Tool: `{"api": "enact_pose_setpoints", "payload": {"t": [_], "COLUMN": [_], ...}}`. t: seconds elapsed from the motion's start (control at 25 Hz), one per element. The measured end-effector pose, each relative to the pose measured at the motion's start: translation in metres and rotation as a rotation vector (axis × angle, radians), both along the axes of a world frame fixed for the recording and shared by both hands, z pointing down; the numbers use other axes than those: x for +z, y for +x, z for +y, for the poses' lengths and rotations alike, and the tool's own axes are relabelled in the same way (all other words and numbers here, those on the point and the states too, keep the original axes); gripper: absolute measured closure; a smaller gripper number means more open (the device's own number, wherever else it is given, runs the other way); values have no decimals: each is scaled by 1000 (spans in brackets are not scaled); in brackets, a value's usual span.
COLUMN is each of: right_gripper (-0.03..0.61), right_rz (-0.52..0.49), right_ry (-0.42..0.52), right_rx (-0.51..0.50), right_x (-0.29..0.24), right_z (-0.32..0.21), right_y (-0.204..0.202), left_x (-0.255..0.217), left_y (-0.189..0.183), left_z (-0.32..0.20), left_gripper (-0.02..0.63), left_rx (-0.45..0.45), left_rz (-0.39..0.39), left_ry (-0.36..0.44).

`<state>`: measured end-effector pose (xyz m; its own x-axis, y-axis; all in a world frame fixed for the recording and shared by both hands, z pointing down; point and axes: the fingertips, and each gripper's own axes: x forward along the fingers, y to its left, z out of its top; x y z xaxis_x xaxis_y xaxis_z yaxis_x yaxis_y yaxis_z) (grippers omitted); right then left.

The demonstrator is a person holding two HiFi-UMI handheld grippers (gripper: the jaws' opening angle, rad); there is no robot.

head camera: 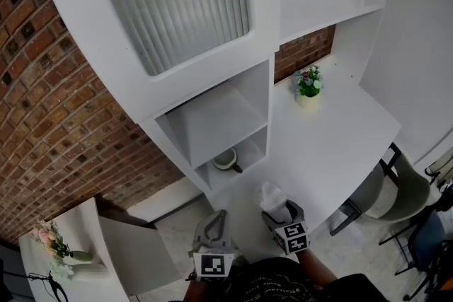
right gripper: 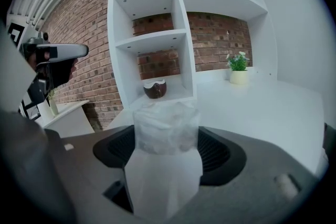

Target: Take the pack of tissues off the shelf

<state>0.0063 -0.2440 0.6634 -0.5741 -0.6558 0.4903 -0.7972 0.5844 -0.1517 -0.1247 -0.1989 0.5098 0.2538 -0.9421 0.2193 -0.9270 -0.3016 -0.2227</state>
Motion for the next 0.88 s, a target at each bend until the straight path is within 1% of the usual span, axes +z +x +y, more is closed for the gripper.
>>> {"api": "enact_pose_setpoints", "payload": {"t": [0.08, 0.24, 0.4, 0.56, 0.68, 0.88], "right_gripper": [218, 213, 206, 198, 170, 109], "right_rz": [15, 16, 48, 80, 109, 105], "right_ry": [-6, -43, -80, -93, -103, -145], "right_rx": [-10, -7, -21, -30, -35, -20], "right_x": [3, 12, 22, 27, 30, 32], "right_z": [2, 4, 9, 12, 12, 11], "right_y": [0, 0, 1, 0, -1, -2], "left_x": [2, 3, 4, 5, 5, 5], "left_y": [0, 0, 1, 0, 0, -4], "left_z": [1, 0, 0, 0, -1, -1], "left_gripper": [603, 603, 603, 603, 603, 603], "left_rx": [-2, -4, -6, -7, -7, -9], "left_rz": [2, 4, 15, 17, 21, 14], "left_ry": [-2, -6, -7, -13, -13, -9]}}
